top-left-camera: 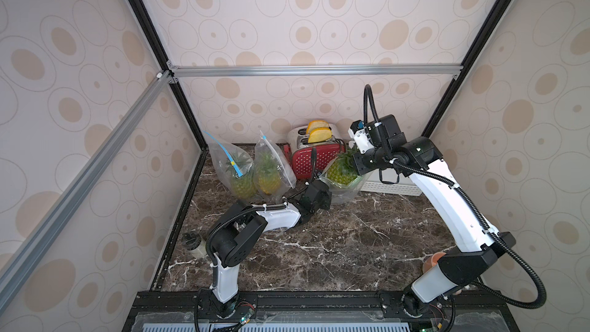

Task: Open the zip-top bag and take out the pineapple
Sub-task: Pick up the pineapple from the zipper food storage bag.

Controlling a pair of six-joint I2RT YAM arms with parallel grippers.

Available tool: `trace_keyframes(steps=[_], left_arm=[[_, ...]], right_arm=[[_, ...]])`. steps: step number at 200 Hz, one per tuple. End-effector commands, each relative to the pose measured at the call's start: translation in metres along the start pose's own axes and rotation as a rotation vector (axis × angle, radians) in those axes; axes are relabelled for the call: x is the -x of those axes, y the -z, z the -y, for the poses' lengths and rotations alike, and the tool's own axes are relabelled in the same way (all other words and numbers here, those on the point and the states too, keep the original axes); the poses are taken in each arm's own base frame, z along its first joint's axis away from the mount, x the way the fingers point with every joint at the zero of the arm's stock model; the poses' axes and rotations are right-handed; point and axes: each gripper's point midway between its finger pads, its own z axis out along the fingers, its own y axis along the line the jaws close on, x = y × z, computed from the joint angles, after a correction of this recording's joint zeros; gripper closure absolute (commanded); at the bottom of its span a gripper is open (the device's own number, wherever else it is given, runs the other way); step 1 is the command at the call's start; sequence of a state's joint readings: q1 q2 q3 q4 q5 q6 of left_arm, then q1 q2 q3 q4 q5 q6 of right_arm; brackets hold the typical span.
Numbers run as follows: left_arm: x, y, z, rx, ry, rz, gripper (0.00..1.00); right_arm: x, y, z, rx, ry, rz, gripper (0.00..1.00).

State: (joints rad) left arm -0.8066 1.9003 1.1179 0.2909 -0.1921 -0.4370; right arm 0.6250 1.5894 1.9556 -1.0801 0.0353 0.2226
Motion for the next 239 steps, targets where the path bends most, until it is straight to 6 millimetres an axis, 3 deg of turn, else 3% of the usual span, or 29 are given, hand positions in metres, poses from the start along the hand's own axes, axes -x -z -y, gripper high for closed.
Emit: trace_keyframes(steps=[1, 65, 150, 208, 239], left_arm=[[-0.016, -0.007, -0.011, 0.079, -0.025, -0.068, 1.00], [-0.034, -0.007, -0.029, 0.150, 0.003, -0.105, 1.00], [-0.029, 0.015, -0.045, 0.197, 0.056, -0.048, 1.00], [0.003, 0.048, -0.048, 0.170, 0.068, 0.102, 1.00], [0.011, 0.063, -0.050, 0.189, 0.048, 0.054, 1.00]], right_arm=[[0.045, 0.055, -0.028, 0.150, -0.002, 0.209, 1.00], [0.051, 0.123, -0.032, 0.196, 0.002, 0.305, 1.00], [0.040, 0.193, -0.032, 0.224, 0.000, 0.435, 1.00], [0.030, 0.194, -0.039, 0.267, 0.021, 0.405, 1.00], [0.028, 0.189, -0.018, 0.138, 0.019, 0.397, 1.00]])
